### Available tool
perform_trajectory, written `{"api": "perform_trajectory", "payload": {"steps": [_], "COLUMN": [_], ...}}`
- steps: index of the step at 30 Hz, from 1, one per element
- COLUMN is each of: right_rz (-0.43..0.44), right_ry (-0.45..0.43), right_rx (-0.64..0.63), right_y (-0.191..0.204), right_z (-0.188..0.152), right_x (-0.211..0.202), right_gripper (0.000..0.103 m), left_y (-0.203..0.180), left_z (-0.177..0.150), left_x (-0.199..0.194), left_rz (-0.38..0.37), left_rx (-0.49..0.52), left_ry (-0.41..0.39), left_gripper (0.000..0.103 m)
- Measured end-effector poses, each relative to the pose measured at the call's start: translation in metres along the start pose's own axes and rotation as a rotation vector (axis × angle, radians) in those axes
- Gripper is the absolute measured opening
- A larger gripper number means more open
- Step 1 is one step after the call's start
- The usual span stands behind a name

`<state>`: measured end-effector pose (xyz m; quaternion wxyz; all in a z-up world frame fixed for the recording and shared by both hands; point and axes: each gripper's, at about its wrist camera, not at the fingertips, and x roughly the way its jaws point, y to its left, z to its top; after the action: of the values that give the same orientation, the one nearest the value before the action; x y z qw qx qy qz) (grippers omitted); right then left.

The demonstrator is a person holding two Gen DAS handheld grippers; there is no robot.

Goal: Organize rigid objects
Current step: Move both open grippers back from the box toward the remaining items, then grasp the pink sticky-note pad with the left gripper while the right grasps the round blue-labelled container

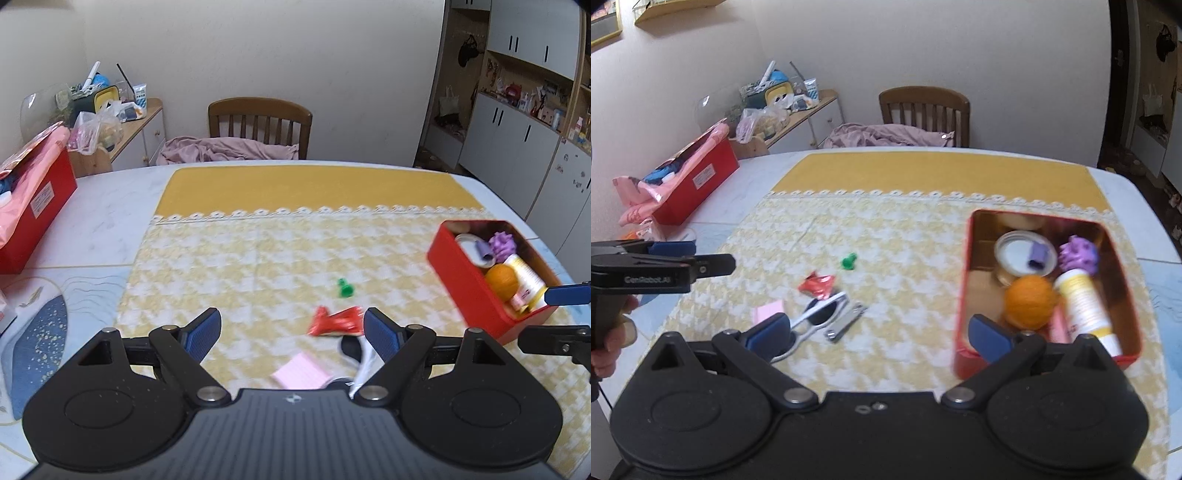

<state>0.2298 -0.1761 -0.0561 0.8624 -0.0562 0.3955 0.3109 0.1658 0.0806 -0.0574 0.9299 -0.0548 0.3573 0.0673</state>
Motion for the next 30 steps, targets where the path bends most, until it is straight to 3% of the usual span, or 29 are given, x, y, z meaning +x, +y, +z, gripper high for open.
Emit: {"api": "perform_trajectory", "payload": {"steps": [7, 16, 26, 30], "right_rz": [0.034, 0.082, 0.128, 0.133], "right_ry": [0.071, 0.170, 0.227, 0.240], "right_rx": [-0.045, -0.100, -0.204, -0.242], "right_y": [0.043, 0.081, 0.107, 0.111], "right_z": [-0.016, -0.033, -0.044, -0.048], "right_x": [0.022, 0.051, 0.070, 0.078], "right_gripper": [0.103, 0.100, 0.085, 0.075], "left_y": [0.022, 0.023, 0.019, 0.012], "left_z": [-0.023, -0.051, -0.059, -0.060], "left_x": [0.025, 0.058, 0.071, 0.075], "left_rz": [-0.051, -0.084, -0.078, -0.095], "left_rx": [0.062, 0.114, 0.154, 0.164], "left_ry": [0.061, 0.144, 0.129, 0.120], "left_gripper": [0.084, 0.084, 0.083, 0.071]}}
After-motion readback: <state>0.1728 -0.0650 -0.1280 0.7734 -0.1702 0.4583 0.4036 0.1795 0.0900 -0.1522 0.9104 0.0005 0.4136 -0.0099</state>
